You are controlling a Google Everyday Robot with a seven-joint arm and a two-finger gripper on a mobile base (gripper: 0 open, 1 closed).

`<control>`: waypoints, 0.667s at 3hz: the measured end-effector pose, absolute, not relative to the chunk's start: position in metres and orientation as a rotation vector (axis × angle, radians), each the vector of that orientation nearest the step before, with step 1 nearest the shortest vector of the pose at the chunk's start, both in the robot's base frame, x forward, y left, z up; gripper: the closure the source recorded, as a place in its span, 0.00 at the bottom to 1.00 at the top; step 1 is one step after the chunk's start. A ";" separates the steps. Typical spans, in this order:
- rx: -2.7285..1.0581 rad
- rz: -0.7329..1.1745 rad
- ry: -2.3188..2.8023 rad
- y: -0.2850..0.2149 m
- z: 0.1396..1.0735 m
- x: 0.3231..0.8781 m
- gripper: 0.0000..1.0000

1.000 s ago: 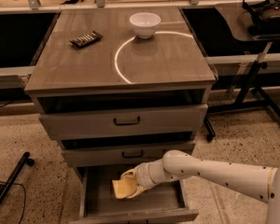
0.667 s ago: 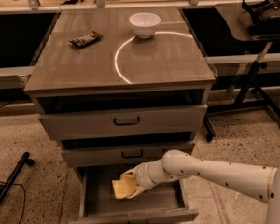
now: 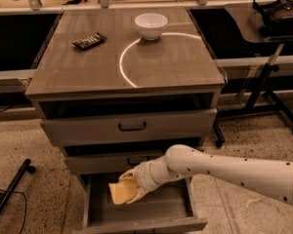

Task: Pick sponge from bottom drawer and place on counter

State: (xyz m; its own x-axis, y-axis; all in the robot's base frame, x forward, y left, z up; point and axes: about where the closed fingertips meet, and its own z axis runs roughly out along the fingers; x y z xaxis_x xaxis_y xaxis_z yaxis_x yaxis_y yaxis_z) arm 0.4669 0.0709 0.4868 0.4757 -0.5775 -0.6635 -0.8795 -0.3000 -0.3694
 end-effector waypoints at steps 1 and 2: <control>-2.030 0.495 1.180 0.077 0.536 0.464 1.00; -2.051 0.441 1.149 0.082 0.579 0.465 1.00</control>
Offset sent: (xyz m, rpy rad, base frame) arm 0.0026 0.0144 0.1519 -0.0568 -0.1533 0.0279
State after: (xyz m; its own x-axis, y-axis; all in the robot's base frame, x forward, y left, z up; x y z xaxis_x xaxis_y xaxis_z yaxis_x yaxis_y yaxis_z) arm 0.4653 0.0819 0.5791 0.5412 -0.5880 -0.6012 -0.8392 -0.3317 -0.4310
